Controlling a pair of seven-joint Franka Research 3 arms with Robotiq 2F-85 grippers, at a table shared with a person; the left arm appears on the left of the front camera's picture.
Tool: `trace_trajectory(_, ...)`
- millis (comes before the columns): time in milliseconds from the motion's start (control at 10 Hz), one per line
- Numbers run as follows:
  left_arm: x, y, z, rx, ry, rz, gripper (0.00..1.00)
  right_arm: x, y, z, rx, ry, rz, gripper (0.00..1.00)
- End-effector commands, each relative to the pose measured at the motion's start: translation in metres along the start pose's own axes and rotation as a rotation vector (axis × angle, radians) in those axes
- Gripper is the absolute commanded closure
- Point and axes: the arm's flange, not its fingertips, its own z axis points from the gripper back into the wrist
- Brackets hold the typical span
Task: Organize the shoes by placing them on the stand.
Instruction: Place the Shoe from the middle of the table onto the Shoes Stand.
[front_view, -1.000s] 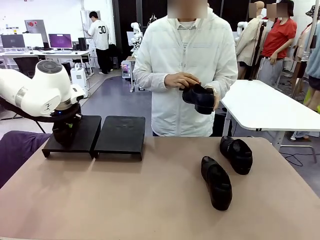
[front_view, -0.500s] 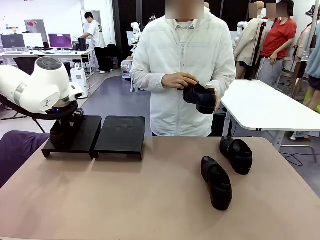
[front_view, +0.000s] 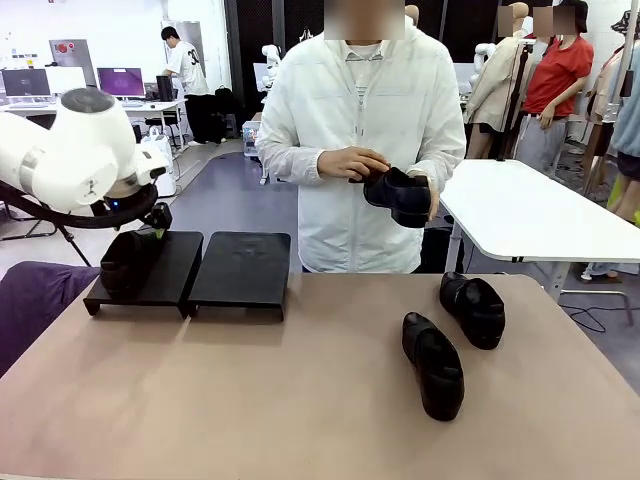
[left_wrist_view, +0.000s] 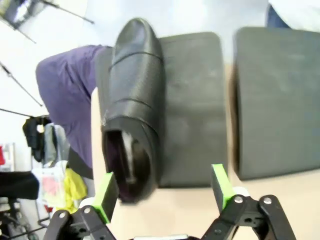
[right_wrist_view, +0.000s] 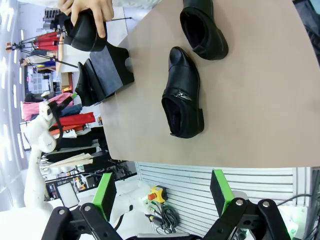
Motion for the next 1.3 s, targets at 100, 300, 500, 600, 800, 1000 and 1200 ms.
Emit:
trace_trajectory(100,-0.055,0.014,0.117,-0.147,0.040,-0.025,0.00,0.000,0.001,0.004,-0.010,0.006,0.005,0.00)
trace_trajectory(300,-0.113,0.011,0.180,-0.537,0.031,-0.187,0.00,0.000,0.001,0.004,-0.010,0.006,0.005,0.00)
trace_trajectory(500,-0.176,0.023,0.210,-0.602,0.110,-0.118,0.00,0.000,0.001,0.004,-0.010,0.006,0.005,0.00)
trace_trajectory(600,-0.204,0.036,0.211,-0.644,0.149,-0.035,0.00,0.000,0.001,0.004,-0.010,0.006,0.005,0.00)
trace_trajectory(800,-0.255,0.061,0.193,-0.776,0.169,0.089,0.00,0.000,0.001,0.004,-0.010,0.006,0.005,0.00)
trace_trajectory(1000,-0.279,0.080,0.155,-0.885,0.190,0.201,0.00,0.000,0.001,0.004,-0.010,0.006,0.005,0.00)
trace_trajectory(1200,-0.257,0.088,0.185,-0.818,0.211,0.144,0.00,0.000,0.001,0.004,-0.010,0.006,0.005,0.00)
